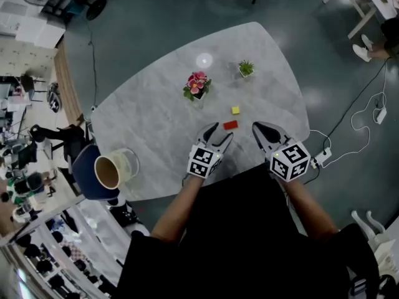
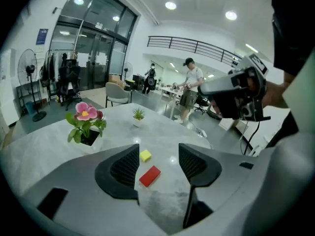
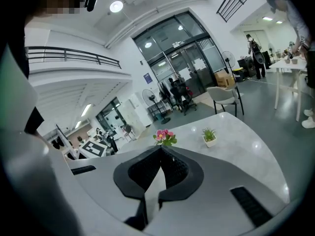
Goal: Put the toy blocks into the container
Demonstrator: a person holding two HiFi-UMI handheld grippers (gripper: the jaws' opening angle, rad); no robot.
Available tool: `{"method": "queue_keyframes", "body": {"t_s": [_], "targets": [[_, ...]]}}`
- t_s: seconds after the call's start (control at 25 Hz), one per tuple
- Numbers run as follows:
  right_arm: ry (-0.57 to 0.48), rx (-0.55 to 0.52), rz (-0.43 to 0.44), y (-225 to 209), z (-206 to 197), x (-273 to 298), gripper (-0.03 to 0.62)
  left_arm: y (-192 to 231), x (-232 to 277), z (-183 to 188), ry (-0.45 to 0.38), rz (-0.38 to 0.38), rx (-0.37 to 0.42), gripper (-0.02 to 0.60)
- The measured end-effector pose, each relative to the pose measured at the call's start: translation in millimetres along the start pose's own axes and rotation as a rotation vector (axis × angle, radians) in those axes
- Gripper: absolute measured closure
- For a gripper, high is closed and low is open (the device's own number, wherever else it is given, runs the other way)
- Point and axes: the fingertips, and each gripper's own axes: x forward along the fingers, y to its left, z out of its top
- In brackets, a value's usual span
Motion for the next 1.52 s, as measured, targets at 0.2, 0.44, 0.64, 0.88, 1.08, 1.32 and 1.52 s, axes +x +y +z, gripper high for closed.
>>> {"method": "queue_keyframes", "body": {"t_s": [0.2, 0.44, 0.64, 0.88, 1.08, 1.32, 1.52], "targets": [[-0.031, 0.032, -0.030, -26, 9, -1, 0.594, -4, 39, -29, 0.121, -0.074, 0.058, 0.351], [-0.052, 0.085, -0.110, -68, 12, -13, 0.594, -4, 77, -64, 0.285, -0.116, 0.142, 0.351], [0.004, 0.100, -0.096, -77, -2, -11, 0.594, -1, 90, -87, 0.388, -0.132, 0.149, 0.339], [0.040, 0.117, -0.058, -70, -18, 1, 0.594, 3, 98, -103, 0.455, -0.121, 0.239, 0.333], [0.069, 0.144, -0.036, -64, -30, 8, 0.594, 4, 107, -110, 0.497, -0.129, 0.296, 0.333], [0.063, 0.198, -0.080, -66, -40, -5, 0.594, 13, 109, -115, 0.545, -0.094, 0.372, 0.387], [0.099, 0.197, -0.076, -59, -59, -13, 0.594, 16, 111, -116, 0.574, -0.071, 0.393, 0.423]]}}
